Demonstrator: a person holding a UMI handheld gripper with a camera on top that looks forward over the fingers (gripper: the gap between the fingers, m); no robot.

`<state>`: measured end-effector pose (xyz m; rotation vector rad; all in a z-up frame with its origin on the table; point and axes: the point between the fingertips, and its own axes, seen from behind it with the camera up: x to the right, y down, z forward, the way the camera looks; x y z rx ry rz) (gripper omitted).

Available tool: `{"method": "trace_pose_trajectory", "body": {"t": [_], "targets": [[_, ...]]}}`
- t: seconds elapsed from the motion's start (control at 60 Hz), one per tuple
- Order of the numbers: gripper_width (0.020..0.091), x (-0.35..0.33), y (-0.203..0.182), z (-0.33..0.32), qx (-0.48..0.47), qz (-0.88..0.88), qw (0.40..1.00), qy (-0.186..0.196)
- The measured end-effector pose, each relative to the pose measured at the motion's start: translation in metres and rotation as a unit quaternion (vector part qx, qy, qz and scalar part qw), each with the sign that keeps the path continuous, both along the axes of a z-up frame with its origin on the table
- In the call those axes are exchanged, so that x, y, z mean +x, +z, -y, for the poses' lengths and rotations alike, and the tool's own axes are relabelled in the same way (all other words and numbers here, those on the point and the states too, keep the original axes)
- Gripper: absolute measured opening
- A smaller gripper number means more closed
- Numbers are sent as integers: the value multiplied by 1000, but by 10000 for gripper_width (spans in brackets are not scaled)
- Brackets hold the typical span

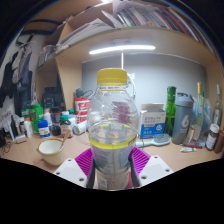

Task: Pour water

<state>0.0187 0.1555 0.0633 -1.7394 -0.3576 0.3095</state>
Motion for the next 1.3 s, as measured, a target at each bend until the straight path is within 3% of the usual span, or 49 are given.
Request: {"method": "trace_pose_trajectory", "body": {"t": [0.2,0.35,0.45,0.617,0.717,0.733,0.75,0.8,0.817,0.983,1.3], "targets": [[601,4,-3,14,-64,24,998,5],[791,19,3,43,-83,39,996,0],[837,32,3,63,-102,51,993,-16],[835,44,29,131,-138,26,990,-35],[836,53,55,184,-148,20,988,-47],[862,55,60,192,-149,23,987,-49],[835,57,64,201,-149,27,987,-52],[861,64,79,225,-151,43,986,-58],[836,67,84,232,-151,49,986,-59],[849,80,138,288,-144,39,986,-67],[848,111,172,320,-140,23,990,-17]]}}
